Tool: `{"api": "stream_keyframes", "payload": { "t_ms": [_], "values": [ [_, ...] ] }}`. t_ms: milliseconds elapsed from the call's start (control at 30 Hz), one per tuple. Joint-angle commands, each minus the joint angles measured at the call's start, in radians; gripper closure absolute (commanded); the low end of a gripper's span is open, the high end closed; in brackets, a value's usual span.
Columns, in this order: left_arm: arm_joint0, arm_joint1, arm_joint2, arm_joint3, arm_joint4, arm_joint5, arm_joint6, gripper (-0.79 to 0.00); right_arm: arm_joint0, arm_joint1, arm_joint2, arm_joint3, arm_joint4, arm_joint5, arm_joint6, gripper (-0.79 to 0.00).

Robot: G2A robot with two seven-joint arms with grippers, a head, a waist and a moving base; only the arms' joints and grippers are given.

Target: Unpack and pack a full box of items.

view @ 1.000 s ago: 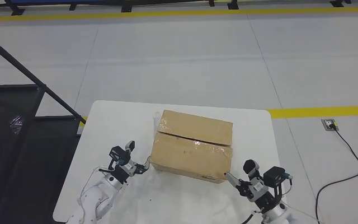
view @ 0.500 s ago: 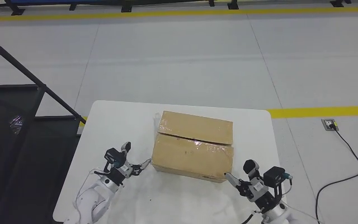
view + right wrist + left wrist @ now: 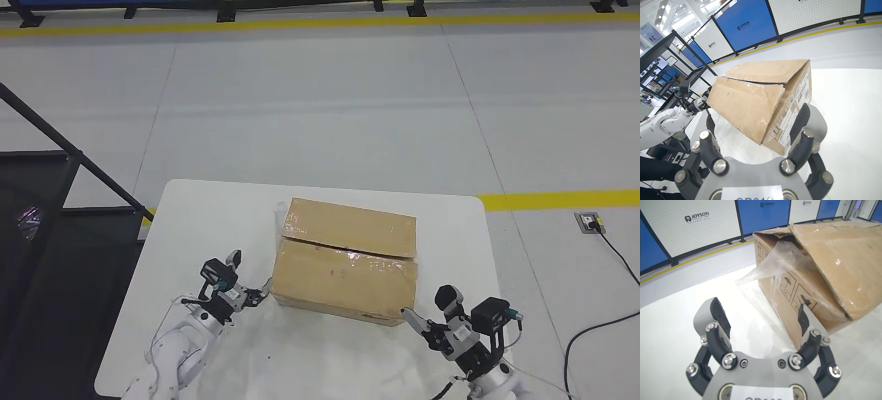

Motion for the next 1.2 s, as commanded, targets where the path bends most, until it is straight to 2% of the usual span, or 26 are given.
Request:
{"api": "stream_keyframes", "payload": {
  "t_ms": [0, 233, 433, 567, 667, 700, 967, 1167],
  "values": [
    [0.003, 0.002, 0.001, 0.001, 0.011, -0.019, 0.014, -0.785, 0.0, 0.0, 0.0, 0.0, 0.0, 0.0, 0.0, -0.785],
    [0.019, 0.011, -0.027, -0.011, -0.003, -0.069, 0.04, -0.785, 0.0, 0.0, 0.0, 0.0, 0.0, 0.0, 0.0, -0.785],
    [0.001, 0.009, -0.065, -0.001, -0.003, 0.101, -0.007, -0.785, 0.0, 0.0, 0.0, 0.0, 0.0, 0.0, 0.0, -0.785],
    [-0.065, 0.003, -0.031, 0.056, 0.043, 0.132, -0.022, -0.785, 0.0, 0.0, 0.0, 0.0, 0.0, 0.0, 0.0, -0.785],
    [-0.132, -0.007, 0.017, 0.125, 0.048, 0.097, -0.015, -0.785, 0.0, 0.0, 0.0, 0.0, 0.0, 0.0, 0.0, -0.785],
    [-0.161, -0.011, 0.032, 0.154, 0.072, 0.119, -0.016, -0.785, 0.0, 0.0, 0.0, 0.0, 0.0, 0.0, 0.0, -0.785],
    [-0.322, -0.068, 0.188, 0.366, 0.094, 0.225, 0.049, -0.785, 0.0, 0.0, 0.0, 0.0, 0.0, 0.0, 0.0, -0.785],
    [-0.392, -0.103, 0.243, 0.468, 0.05, 0.254, 0.101, -0.785, 0.0, 0.0, 0.0, 0.0, 0.0, 0.0, 0.0, -0.785]
  ]
}}
